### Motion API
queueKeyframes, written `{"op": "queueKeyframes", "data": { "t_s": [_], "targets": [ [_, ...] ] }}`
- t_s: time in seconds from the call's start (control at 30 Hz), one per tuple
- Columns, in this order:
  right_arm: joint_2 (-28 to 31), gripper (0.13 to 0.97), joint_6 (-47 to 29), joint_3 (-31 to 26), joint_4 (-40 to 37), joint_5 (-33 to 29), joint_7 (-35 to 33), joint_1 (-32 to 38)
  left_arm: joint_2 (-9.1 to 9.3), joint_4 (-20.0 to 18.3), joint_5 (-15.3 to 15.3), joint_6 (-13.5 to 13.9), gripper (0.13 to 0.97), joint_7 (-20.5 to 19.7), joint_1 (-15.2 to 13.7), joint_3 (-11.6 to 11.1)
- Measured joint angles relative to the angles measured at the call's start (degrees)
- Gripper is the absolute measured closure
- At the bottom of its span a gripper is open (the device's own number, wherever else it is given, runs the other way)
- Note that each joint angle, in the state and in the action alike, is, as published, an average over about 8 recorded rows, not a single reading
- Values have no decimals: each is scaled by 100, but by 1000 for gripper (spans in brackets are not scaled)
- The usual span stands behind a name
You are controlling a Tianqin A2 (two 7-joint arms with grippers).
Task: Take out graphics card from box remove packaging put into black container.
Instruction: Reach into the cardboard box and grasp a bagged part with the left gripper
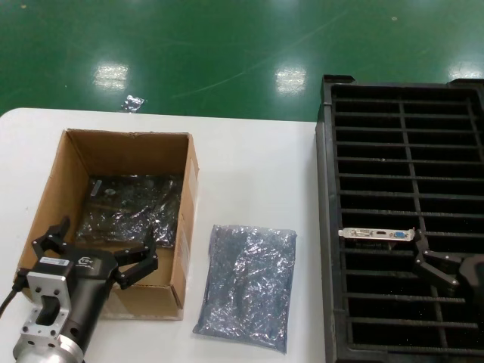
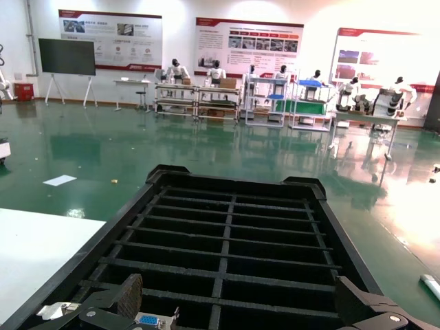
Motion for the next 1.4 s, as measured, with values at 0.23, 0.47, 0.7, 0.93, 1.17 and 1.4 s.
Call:
{"op": "queueKeyframes", "data": {
  "t_s": [0.23,0.47,0.7,0.93,1.17,1.4],
  "targets": [
    [0,129,0,0,0,0,0,0,0,0,0,0,132,0,0,0],
    [0,129,0,0,0,0,0,0,-27,-2,-1,-15,132,2,-3,14],
    [0,129,0,0,0,0,0,0,-784,-2,-316,-376,132,280,-217,492],
    [0,129,0,0,0,0,0,0,-2316,456,-648,-420,132,785,-1360,1697],
    [0,129,0,0,0,0,0,0,-2990,1644,842,816,132,451,-3065,2963],
    [0,129,0,0,0,0,0,0,-2641,2884,2606,1917,132,146,-4338,3893]
  ]
}}
